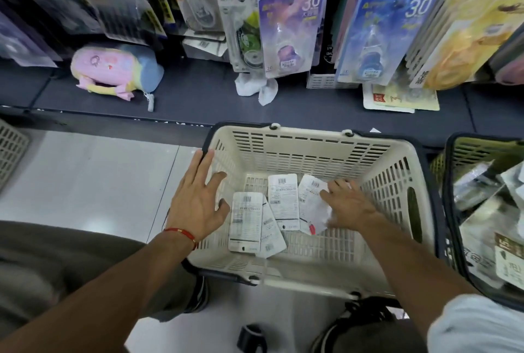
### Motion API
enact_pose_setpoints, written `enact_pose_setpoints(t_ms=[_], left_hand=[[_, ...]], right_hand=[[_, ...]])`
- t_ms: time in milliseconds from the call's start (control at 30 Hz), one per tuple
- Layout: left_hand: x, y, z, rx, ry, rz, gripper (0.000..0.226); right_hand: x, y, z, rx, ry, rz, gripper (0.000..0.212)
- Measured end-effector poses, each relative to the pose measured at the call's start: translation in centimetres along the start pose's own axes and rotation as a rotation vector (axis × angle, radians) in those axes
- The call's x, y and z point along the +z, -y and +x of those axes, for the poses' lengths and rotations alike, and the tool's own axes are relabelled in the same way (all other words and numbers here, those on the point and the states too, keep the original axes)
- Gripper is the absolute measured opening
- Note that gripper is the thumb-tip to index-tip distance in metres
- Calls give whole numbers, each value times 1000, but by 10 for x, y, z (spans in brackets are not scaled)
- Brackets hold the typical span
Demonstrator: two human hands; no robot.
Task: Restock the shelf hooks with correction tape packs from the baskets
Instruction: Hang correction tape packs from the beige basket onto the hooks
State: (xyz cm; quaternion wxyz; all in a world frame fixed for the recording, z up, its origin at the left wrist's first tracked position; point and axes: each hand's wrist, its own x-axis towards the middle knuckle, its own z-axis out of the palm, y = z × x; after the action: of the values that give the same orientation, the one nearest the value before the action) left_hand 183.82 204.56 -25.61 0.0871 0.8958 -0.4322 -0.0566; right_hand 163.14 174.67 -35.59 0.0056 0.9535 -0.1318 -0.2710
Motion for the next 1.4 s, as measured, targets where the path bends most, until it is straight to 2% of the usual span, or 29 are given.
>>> enact_pose_setpoints(t_ms=[67,167,233,267,367,400,500,533,567,633,667,700,800,867,967,1100,1167,1300,1367,1400], left_hand=[[-3,-1,1,-10,-4,4,54],[-7,-6,-1,68,-30,72,41],[-9,-16,-1,186,-30,55,42],[-10,-25,0,194,18,-60,47],[-15,-49,1,-10,246,-518,67],[-16,-53,1,-87,252,-633,67],[-20,-45,0,-252,85,-739,61],[-25,-40,0,-308,28,-732,58],[-30,-34,-1,-372,-18,-737,53],[-39,-21,-2,-465,-82,-777,43],[-43,-16,-3,-482,-98,-780,42],[-45,-13,-5,-493,-104,-779,42],[-49,-11,-10,-525,-98,-820,41],[-49,-12,-12,-536,-87,-855,41],[-51,-11,-12,-563,-92,-919,39],[-53,-9,-9,-615,-86,-983,41],[-55,-11,-7,-625,-81,-998,40],[-57,-21,-3,-681,-29,-1106,34],[-56,-30,3,-806,32,-1317,33],[-57,-35,7,-856,125,-1502,34]], right_hand=[[-12,-5,-9,94,6,258,86],[-43,3,-19,250,6,906,80],[-69,21,-20,185,-21,1275,75],[-82,33,-17,121,-26,1397,73],[-115,82,-7,-33,-19,1579,63],[-122,95,-2,-49,-24,1616,62],[-122,118,9,-23,-20,1768,53],[-116,120,13,43,-21,1730,53],[-107,120,18,120,-13,1559,52],[-80,123,25,217,88,1027,51],[-68,130,27,219,160,862,55],[-57,139,29,206,221,810,62],[-43,167,35,181,237,872,86],[-42,180,46,214,203,885,91],[-42,180,59,220,216,900,78],[-42,160,52,192,240,1167,60],[-53,143,39,187,150,1246,54],[-103,102,1,87,-200,1273,55],[-133,90,-22,16,-389,1127,52],[-145,88,-32,-27,-481,1008,51]])
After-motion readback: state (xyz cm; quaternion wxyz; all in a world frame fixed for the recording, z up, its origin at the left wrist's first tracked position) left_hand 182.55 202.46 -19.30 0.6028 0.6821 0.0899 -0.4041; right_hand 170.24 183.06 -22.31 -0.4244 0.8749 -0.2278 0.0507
